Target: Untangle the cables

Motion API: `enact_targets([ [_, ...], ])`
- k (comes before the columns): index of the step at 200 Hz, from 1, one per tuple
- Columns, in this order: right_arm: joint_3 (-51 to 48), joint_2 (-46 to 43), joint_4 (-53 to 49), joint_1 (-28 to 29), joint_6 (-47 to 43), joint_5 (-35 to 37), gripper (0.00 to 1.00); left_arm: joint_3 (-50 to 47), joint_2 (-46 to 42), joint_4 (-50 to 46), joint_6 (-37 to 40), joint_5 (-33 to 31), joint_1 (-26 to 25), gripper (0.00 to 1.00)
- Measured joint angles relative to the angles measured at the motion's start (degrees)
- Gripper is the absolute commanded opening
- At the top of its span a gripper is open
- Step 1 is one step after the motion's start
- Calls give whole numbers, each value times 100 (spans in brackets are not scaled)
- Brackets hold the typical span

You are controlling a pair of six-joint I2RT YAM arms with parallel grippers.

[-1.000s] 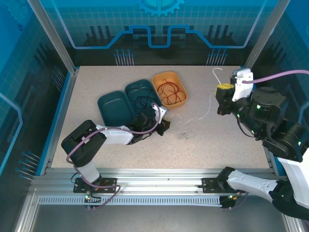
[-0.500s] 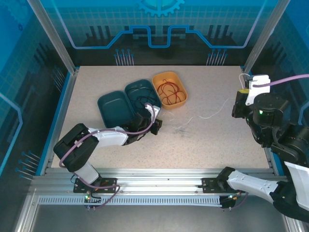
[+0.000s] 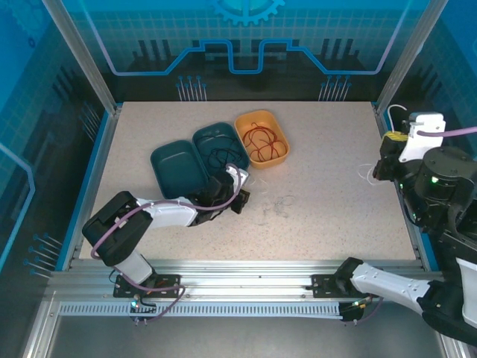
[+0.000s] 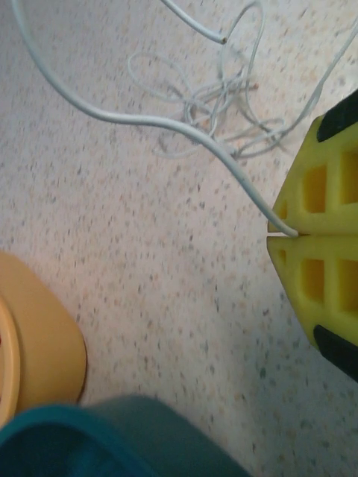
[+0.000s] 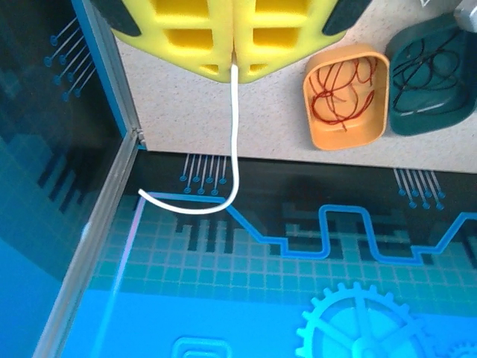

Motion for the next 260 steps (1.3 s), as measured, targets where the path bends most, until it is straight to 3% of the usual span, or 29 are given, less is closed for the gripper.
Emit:
enact_targets([
  [43, -245, 621, 227, 0, -7, -654, 4, 0, -72, -11, -42, 343, -44, 54],
  [68, -345, 1019, 468, 0, -42, -1080, 4, -2, -293, -79, -109, 420, -44, 67],
  [119, -354, 1534, 1029, 0, -92, -1954, 4, -44, -1700, -542, -157, 264, -44, 99],
  [184, 136, 2673, 1731, 74, -179, -2914, 4, -411, -4170, -1034, 505, -1482, -44, 99],
  [219, 728, 3388, 2020, 269, -234, -3300, 4, -411, -4730, -1169, 758, -2225, -44, 99],
  [260, 1388, 4227, 2374, 496, -258, -3685, 4, -409, -5112, -1239, 970, -2677, -44, 99],
])
